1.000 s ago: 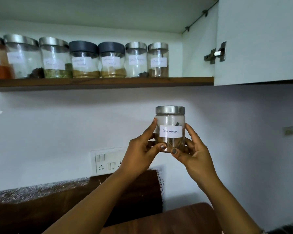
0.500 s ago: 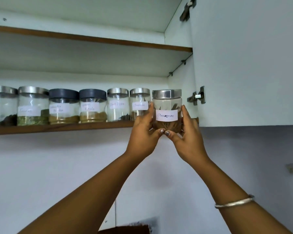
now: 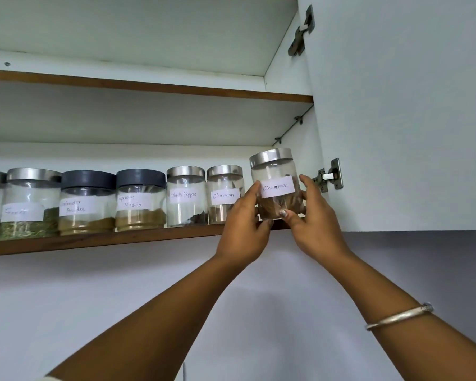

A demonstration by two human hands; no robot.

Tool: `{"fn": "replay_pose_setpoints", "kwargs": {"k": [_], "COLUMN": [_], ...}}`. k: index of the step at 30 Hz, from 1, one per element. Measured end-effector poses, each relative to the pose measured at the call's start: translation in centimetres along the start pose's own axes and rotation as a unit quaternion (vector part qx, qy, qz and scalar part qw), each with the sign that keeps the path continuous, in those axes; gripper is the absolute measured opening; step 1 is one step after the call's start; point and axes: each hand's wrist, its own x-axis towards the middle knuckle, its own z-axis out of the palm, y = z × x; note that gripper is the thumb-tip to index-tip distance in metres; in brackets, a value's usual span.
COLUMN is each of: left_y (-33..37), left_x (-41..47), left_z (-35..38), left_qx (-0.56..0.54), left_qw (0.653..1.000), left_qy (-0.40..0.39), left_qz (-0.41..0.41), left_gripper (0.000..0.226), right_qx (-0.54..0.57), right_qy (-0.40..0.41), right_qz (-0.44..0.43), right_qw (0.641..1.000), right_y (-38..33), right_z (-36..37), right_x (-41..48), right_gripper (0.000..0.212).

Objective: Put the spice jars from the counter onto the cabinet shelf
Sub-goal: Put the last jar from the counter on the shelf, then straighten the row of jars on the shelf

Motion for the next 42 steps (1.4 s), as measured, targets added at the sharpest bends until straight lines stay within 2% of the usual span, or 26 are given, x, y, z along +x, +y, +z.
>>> {"fn": "replay_pose_setpoints", "kwargs": {"k": [4, 10, 14, 18, 25, 29, 32, 34, 37, 39, 42], "left_y": [-0.2, -2.0, -2.9, -2.8, -1.8, -1.1, -0.3, 0.2, 0.6, 0.6, 0.0], "left_x": [1.0, 0.6, 0.2, 0.4, 0.7, 0.6, 0.6, 0.8, 1.8, 2.8, 3.4], "left_z": [0.3, 0.5, 0.7, 1.3, 1.5, 1.1, 0.0, -1.7, -5.4, -8.1, -11.0], "left_qx": [0.046, 0.179, 0.266, 0.304, 0.33, 0.315, 0.287, 0.267, 0.28, 0.294, 0.315], "left_qw": [0.999, 0.982, 0.96, 0.95, 0.942, 0.945, 0.949, 0.957, 0.959, 0.955, 0.946], "left_qy": [0.015, -0.039, -0.061, -0.056, -0.062, -0.091, -0.13, -0.113, -0.021, 0.031, 0.07], "left_qz": [0.013, 0.051, 0.056, 0.042, 0.017, -0.006, -0.005, 0.013, 0.033, 0.019, -0.005], "left_gripper": [0.069, 0.068, 0.071, 0.071, 0.06, 0.045, 0.036, 0.028, 0.033, 0.04, 0.039], "right_qx": [0.008, -0.025, -0.123, -0.156, -0.201, -0.241, -0.256, -0.258, -0.291, -0.285, -0.239], "right_qy": [0.005, -0.016, -0.017, -0.027, -0.037, -0.044, -0.043, -0.004, 0.027, 0.009, -0.049], "right_qz": [0.013, 0.03, 0.075, 0.116, 0.151, 0.138, 0.134, 0.106, -0.016, -0.054, -0.061], "right_qw": [1.0, 0.999, 0.989, 0.981, 0.967, 0.96, 0.956, 0.96, 0.956, 0.957, 0.968], "right_y": [0.7, 2.2, 2.5, 2.2, 1.6, 2.0, 1.5, 0.5, -1.6, -3.3, -5.9], "right_z": [0.9, 2.8, 3.8, 4.2, 4.9, 4.9, 5.1, 5.2, 5.4, 5.6, 6.1], "right_x": [0.6, 0.7, 0.5, 0.5, 0.6, 0.7, 0.4, 0.4, 1.7, 3.6, 6.9], "right_gripper": [0.069, 0.056, 0.048, 0.04, 0.031, 0.033, 0.045, 0.057, 0.069, 0.072, 0.069]}}
